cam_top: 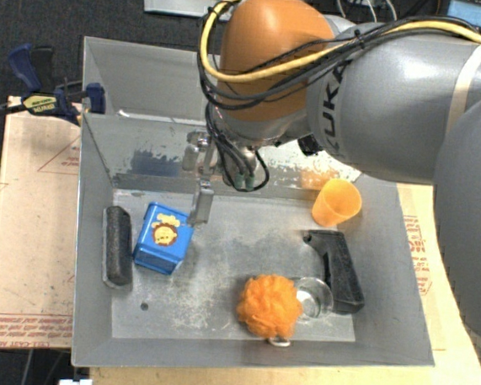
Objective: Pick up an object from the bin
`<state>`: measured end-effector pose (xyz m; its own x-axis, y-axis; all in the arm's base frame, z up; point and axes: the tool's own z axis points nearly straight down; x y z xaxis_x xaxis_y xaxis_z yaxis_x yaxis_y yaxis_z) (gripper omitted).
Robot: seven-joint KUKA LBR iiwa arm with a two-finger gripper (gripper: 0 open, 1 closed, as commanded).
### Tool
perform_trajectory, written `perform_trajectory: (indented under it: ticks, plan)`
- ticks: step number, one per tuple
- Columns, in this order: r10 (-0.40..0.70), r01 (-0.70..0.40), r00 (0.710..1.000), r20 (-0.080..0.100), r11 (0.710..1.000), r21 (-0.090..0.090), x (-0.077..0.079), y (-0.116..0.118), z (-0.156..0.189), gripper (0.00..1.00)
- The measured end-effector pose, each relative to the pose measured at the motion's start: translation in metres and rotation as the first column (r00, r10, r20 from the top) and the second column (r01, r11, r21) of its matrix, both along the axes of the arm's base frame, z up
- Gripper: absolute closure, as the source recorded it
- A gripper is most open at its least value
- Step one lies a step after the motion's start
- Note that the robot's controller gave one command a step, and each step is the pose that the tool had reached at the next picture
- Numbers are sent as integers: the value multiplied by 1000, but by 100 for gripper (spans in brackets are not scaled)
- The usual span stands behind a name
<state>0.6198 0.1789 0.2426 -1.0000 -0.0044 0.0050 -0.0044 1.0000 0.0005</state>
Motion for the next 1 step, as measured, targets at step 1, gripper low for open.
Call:
perform_trajectory:
  ticks: [1]
  plan:
    - [-3, 3, 1000, 6, 1000, 1, 1, -1, 5, 0]
